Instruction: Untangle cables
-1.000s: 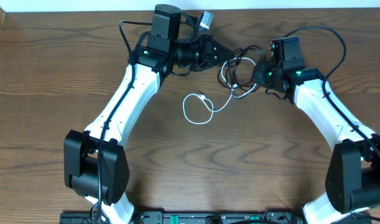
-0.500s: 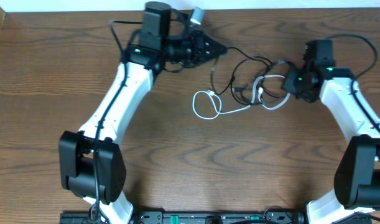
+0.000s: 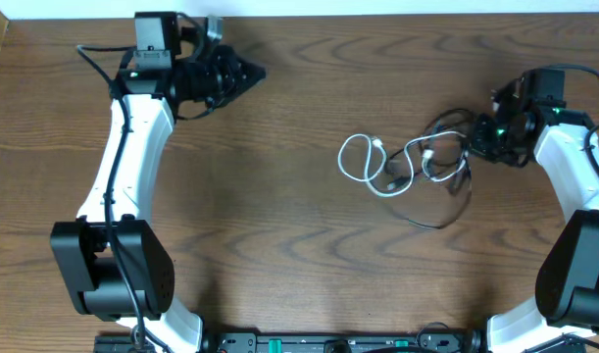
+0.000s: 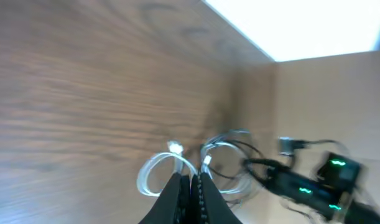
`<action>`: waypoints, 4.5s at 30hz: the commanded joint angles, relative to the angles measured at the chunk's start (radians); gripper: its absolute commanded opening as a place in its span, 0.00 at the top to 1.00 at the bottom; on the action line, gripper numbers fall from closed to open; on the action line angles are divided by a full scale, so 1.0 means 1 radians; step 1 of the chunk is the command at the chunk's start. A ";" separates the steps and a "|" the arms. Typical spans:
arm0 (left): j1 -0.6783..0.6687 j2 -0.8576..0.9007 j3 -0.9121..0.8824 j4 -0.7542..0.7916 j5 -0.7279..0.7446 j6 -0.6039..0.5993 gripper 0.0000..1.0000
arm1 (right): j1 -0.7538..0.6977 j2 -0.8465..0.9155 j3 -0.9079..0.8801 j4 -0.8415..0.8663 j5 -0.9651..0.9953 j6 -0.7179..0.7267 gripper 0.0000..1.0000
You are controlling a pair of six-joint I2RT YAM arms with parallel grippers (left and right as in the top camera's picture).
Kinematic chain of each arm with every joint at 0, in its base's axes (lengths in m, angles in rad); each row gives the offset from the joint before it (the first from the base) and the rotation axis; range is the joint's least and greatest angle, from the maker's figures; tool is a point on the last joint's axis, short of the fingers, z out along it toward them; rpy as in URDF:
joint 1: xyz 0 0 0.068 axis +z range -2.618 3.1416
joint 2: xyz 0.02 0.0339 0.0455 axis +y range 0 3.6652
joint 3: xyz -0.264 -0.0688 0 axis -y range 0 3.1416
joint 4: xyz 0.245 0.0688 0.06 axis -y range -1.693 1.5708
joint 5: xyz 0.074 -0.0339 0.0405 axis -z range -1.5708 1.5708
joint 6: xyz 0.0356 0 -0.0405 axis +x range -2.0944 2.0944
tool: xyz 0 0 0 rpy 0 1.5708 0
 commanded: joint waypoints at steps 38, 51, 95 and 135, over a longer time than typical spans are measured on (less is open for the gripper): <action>-0.445 0.104 -0.001 0.050 0.131 0.231 0.37 | 0.408 -0.180 0.322 -0.445 0.360 0.179 0.99; -0.491 0.249 -0.001 0.314 0.224 0.041 0.33 | 0.381 -0.180 0.322 -0.432 0.333 0.162 0.99; -0.249 -0.194 0.000 -0.009 -0.435 0.168 0.93 | 0.119 -0.058 0.282 -0.388 0.269 0.077 0.99; -0.183 -0.362 0.006 0.551 -0.074 -0.221 0.93 | 0.129 -0.051 0.282 -0.274 -0.290 -0.319 0.13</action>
